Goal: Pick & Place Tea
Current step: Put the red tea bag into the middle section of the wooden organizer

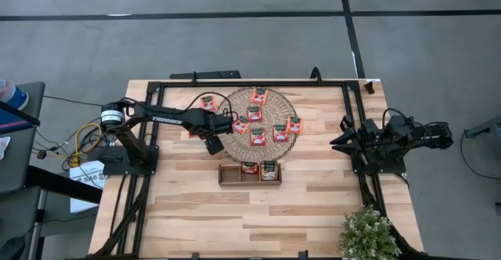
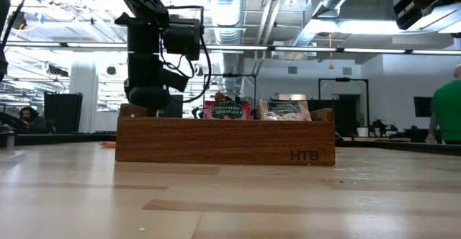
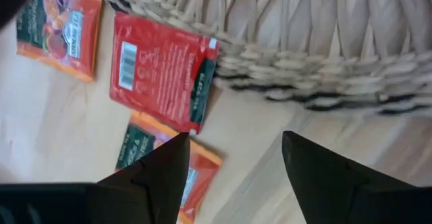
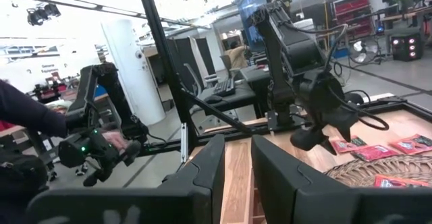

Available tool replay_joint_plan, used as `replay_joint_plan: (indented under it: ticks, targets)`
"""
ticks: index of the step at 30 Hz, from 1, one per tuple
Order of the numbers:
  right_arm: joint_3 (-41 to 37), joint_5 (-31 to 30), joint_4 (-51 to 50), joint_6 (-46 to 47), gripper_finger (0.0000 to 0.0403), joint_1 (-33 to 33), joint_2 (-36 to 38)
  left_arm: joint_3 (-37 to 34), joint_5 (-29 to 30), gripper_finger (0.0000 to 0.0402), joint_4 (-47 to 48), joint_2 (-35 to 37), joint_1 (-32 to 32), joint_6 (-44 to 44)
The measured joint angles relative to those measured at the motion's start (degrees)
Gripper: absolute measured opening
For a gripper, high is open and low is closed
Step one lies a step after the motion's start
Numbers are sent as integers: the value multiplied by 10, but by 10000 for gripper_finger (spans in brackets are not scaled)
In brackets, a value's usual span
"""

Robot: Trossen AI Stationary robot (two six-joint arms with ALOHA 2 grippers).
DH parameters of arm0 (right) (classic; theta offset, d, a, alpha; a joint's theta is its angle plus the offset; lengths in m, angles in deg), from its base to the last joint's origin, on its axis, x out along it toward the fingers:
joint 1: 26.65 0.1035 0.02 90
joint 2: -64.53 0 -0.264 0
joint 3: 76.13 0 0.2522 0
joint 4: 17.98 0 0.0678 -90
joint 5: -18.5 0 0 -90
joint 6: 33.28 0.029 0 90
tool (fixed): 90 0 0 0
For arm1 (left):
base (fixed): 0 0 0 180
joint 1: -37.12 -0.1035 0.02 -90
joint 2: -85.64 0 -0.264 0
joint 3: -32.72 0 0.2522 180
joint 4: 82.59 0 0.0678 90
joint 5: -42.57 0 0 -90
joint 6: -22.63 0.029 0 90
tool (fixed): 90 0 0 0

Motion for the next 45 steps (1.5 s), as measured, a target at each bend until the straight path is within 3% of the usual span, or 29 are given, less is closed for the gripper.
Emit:
replay_joint_plan:
  ticks: [8,15,24,28,38,45]
  targets:
    - [0,0,0,0,66,0,0,-34,108,228,-19,0,33,48]
    - [0,0,0,0,66,0,0,-46,99,227,-66,0,59,133]
    - [0,0,-1,-3,66,0,0,-46,40,227,-101,0,45,187]
    - [0,0,-1,-4,66,0,0,-46,71,227,-101,0,33,189]
    - [0,0,-1,-4,66,0,0,-45,53,227,-103,-25,0,198]
    - [0,1,-1,0,66,0,0,-43,80,227,-104,-41,1,199]
